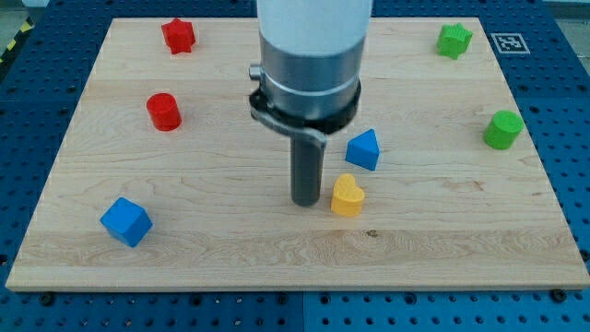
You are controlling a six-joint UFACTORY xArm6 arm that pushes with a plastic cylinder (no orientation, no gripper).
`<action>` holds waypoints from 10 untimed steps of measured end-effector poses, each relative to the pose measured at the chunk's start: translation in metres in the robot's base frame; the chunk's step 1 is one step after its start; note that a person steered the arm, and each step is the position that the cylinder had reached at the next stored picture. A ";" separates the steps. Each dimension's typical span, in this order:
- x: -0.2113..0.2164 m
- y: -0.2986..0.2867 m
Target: Slide the heart to the bottom center of the board
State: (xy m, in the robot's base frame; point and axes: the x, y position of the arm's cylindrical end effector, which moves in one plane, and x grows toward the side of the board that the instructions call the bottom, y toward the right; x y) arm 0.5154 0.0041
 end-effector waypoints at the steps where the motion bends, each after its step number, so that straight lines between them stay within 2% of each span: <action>1: -0.039 0.006; 2: -0.046 0.053; 3: -0.018 0.084; 4: 0.018 0.071; 5: 0.040 0.021; 6: 0.019 0.017; 7: -0.035 0.015; 8: -0.037 -0.029; 9: -0.009 -0.065; 10: -0.002 -0.036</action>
State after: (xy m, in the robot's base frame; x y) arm 0.5139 -0.0318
